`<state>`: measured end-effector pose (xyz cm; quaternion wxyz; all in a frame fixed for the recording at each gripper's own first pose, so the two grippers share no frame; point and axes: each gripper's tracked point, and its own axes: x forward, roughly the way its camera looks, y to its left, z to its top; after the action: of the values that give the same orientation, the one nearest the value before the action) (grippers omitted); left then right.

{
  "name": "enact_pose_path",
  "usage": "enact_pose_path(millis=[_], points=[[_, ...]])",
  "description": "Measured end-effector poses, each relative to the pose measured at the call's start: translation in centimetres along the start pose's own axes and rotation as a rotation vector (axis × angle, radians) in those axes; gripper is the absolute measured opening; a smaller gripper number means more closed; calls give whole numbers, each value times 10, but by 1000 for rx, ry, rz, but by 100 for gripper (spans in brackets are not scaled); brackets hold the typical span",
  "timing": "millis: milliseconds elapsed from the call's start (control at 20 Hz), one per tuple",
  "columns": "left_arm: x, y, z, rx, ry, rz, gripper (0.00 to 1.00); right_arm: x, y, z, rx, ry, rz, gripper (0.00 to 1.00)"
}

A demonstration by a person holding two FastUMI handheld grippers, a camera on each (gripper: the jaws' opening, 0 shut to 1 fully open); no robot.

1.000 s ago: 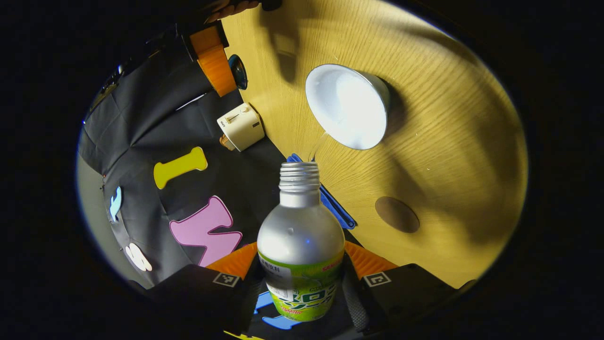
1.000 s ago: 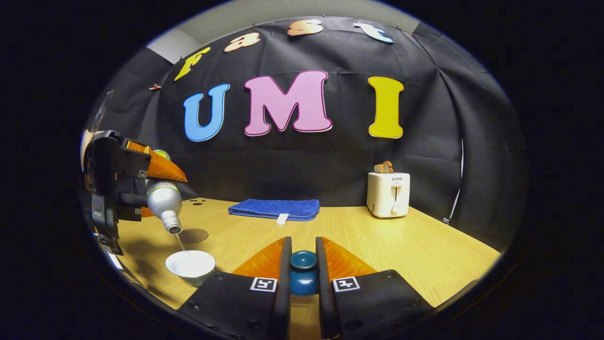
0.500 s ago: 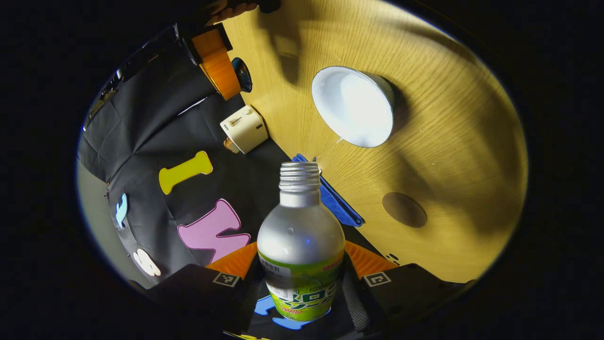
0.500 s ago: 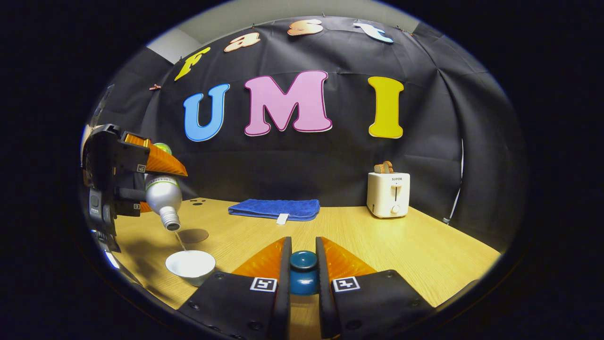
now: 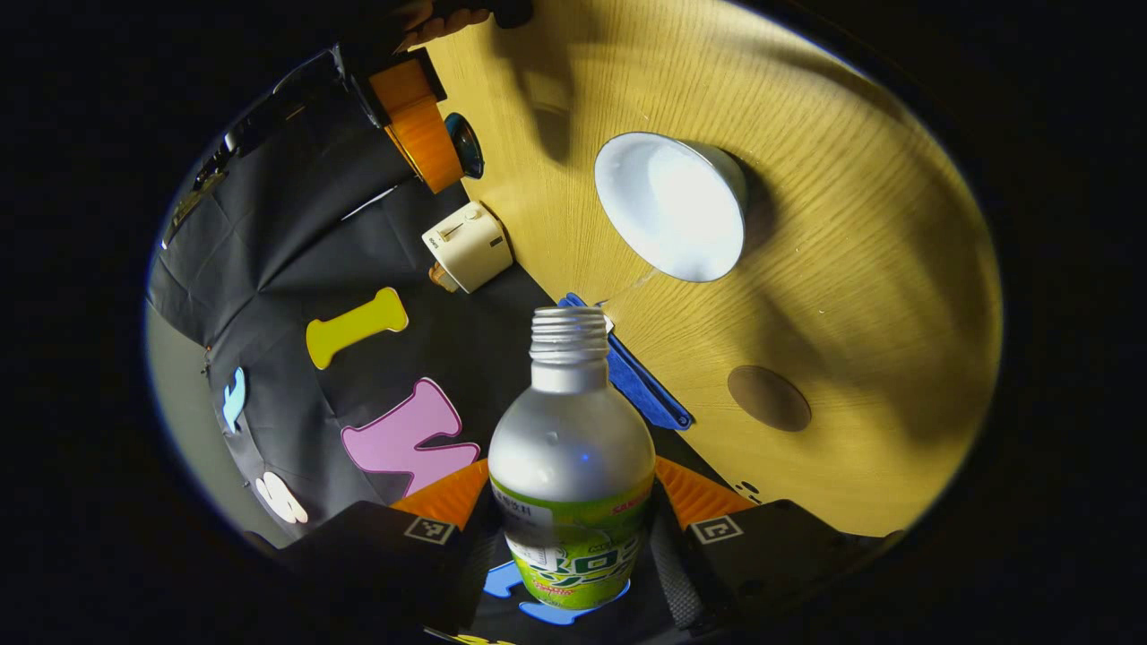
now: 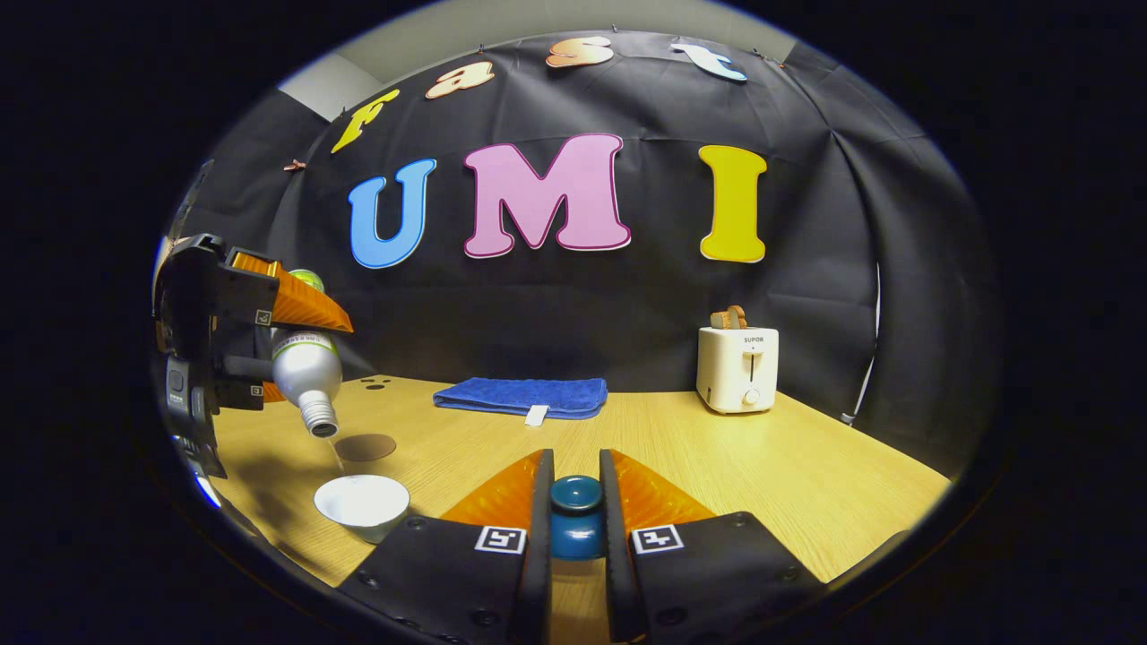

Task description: Open the teacup lid with one hand, grasp the water bottle and pour water into the teacup with the other hand; after pouring, place the water bottle on the coaster and then close the teacup lid.

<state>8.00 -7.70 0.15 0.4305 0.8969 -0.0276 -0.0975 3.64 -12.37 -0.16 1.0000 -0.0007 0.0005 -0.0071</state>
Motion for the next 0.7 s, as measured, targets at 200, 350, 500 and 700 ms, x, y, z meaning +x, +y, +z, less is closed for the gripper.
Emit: enact_pose_path(millis=[200,350,500,700], points=[[0,-1,1,-8,-4,4,80,-1,0,0,0,0,0,28],[-1,-1,3,-22,-14,6,80,-1,0,0,0,0,0,28],[-2,-4,6,-80,-28,24,80,-1,0,0,0,0,0,28],[-7,-10,12,-322,-41,55,80,-1,0,0,0,0,-1,28]])
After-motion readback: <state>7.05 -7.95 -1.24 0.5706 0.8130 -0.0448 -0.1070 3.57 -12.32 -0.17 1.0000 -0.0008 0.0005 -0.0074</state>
